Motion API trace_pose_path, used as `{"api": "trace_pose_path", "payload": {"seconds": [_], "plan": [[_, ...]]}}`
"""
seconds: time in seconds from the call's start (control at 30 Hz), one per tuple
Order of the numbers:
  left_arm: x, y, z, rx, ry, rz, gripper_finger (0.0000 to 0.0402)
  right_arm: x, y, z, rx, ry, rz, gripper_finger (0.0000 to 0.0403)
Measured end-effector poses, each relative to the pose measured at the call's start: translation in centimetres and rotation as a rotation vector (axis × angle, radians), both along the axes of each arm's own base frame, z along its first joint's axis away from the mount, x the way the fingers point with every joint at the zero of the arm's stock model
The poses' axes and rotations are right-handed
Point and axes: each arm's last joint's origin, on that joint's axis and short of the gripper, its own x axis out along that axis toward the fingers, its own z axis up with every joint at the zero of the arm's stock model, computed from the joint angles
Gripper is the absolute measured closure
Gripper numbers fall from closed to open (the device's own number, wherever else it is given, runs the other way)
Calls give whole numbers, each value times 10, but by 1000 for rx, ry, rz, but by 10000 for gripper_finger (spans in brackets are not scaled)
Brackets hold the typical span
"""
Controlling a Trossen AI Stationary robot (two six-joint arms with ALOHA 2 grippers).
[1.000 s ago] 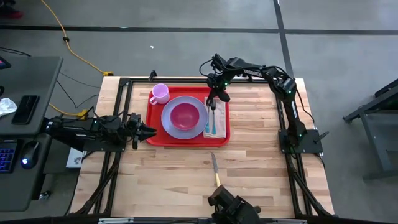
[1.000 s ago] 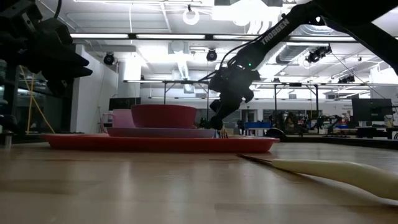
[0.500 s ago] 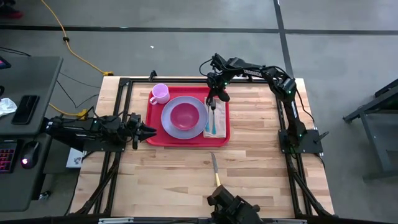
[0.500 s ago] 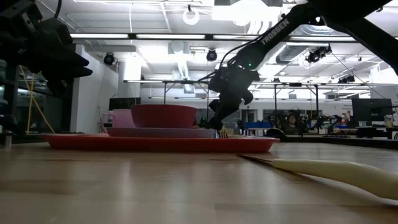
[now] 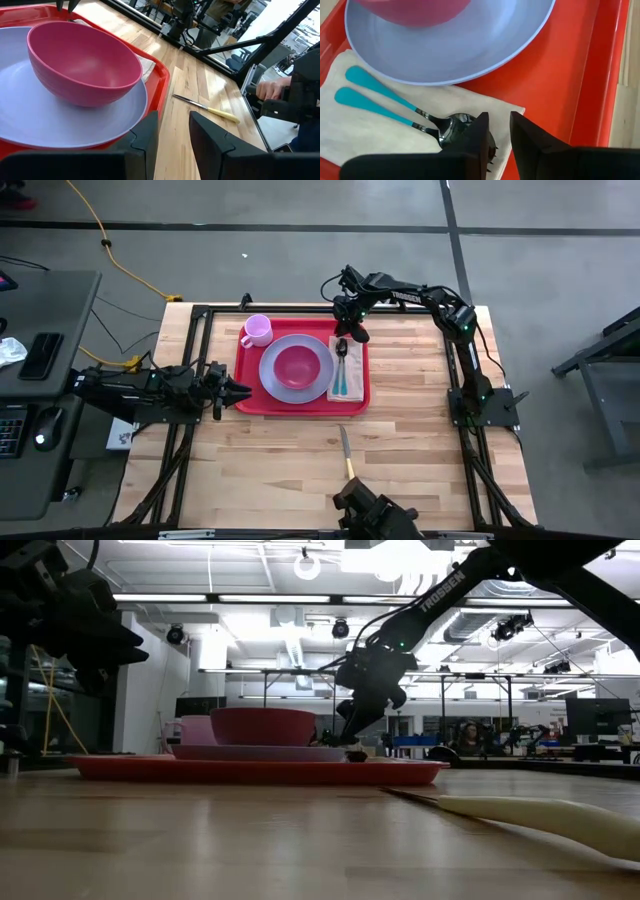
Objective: Set up tray
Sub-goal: Put the blue spoon on the white table napkin to the left of the blue fork
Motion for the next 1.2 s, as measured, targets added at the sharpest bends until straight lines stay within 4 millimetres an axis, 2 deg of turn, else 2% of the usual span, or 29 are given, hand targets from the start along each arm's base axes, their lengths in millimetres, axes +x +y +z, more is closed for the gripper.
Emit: {"api": "trace_pose_path", "payload": {"seconds": [0.4,0.67,0.8,1.2], "plan": [[0,0,0,0,0,-1,261,-6,4,-3,-6,100,0,333],[0,0,0,0,1,0,261,9,17,-6,-95,107,65,307],[0,0,0,0,2,-2,261,17,24,-19,-144,167,89,305],[0,0,0,26,8,-9,261,21,31,-21,-188,204,113,304]]}}
